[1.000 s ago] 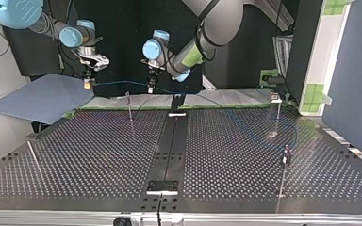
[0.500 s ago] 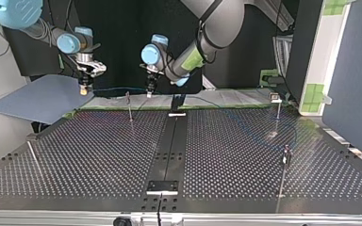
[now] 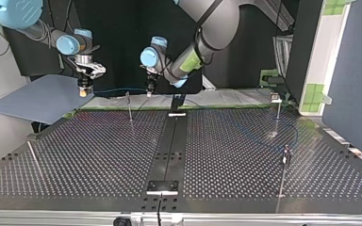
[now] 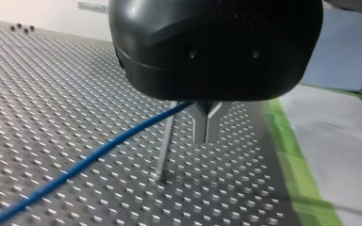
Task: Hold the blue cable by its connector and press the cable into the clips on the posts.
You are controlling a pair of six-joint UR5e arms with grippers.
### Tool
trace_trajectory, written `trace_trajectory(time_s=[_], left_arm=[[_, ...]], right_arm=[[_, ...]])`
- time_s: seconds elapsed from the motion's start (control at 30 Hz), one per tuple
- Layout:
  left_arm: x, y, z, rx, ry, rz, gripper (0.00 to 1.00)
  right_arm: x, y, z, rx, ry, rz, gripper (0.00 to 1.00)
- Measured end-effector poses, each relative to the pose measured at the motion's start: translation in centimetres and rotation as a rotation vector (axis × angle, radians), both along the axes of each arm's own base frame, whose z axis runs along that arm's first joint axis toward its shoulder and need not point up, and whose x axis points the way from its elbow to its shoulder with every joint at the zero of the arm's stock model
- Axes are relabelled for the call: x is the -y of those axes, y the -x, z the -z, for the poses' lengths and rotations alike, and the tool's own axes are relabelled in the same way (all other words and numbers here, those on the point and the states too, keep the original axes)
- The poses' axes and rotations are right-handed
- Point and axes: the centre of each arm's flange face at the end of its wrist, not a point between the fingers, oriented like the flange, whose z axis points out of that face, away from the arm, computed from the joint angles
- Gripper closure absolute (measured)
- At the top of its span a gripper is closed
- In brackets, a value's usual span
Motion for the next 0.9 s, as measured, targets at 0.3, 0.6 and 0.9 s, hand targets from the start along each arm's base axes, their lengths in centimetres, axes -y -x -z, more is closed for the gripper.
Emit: trace_trajectory(time_s=[0.3, 0.6, 0.9], left_arm=[[0.4, -1.8, 0.1, -0.007, 0.016, -0.008, 1.00], [0.6, -2.3, -0.3, -0.002, 0.011, 0.000, 1.00], [1.0, -1.7, -1.1, -0.009, -0.035, 0.013, 1.00]], right_arm=[[0.2, 0.0, -0.1, 0.005, 0.004, -0.001, 1.00], [0.9, 0.0, -0.4, 0.010, 0.014, -0.002, 1.00], [1.1, -0.1, -0.5, 0.013, 0.008, -0.002, 1.00]])
